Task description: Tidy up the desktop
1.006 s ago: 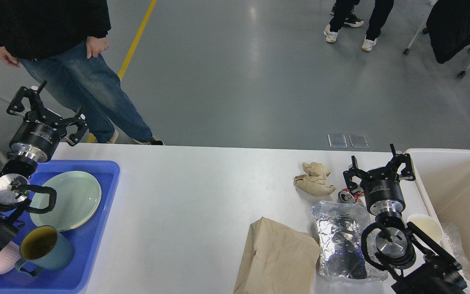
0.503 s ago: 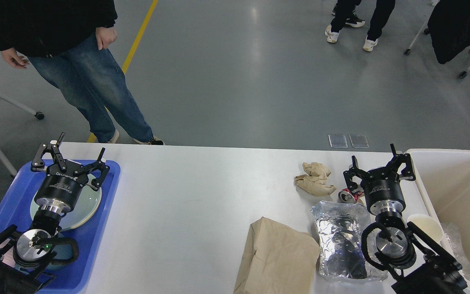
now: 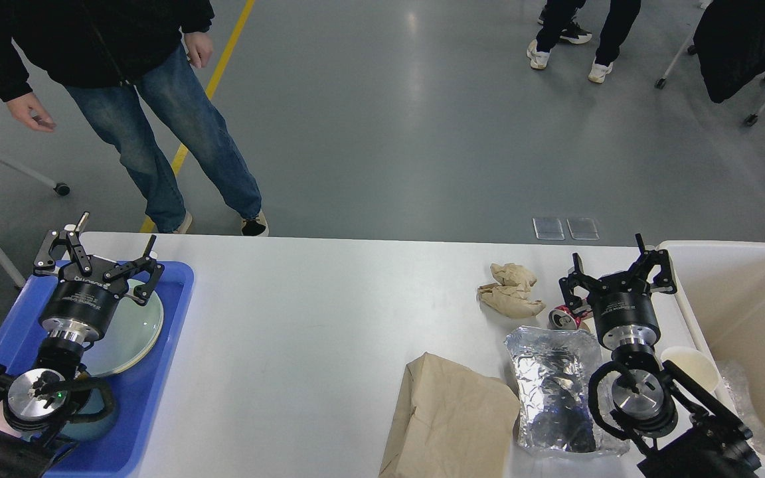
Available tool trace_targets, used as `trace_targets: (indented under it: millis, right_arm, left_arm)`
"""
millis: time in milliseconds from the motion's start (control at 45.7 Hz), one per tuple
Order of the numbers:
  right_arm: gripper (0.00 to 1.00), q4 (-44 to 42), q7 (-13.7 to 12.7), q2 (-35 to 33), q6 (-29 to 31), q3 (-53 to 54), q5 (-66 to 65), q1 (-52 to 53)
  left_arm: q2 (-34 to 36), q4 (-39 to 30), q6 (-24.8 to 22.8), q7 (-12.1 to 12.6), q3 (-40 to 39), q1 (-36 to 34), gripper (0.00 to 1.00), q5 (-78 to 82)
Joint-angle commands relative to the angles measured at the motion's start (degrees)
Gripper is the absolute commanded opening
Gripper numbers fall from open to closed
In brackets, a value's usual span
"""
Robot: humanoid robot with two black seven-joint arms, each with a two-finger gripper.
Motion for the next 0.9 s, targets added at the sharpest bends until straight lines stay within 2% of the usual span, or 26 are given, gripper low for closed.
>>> trace_targets:
  millis: [0, 175, 547, 875]
  right_arm:
    - [1.0, 0.02, 0.0, -0.01, 0.04, 0.0, 0.0, 0.0]
    - [1.0, 0.02, 0.0, -0.01, 0.04, 0.0, 0.0, 0.0]
    - [1.0, -0.07, 0.0, 0.07, 0.04, 0.0, 0.0, 0.0]
    - [1.0, -0.07, 0.0, 0.07, -0.05, 0.0, 0.0, 0.0]
  left_arm:
    - [1.5, 0.09, 0.21, -0.39, -1.01, -1.16, 0.96, -0.18]
    - [0.79, 0.35, 0.55, 0.58, -6.9, -1.34, 0.96, -0.18]
    - [-0.52, 2.03, 0.56, -0.04, -6.64, -4.24, 0.96, -0.01]
    - [-9.93, 8.97, -1.2, -0.3, -6.46, -3.54, 0.96, 2.37]
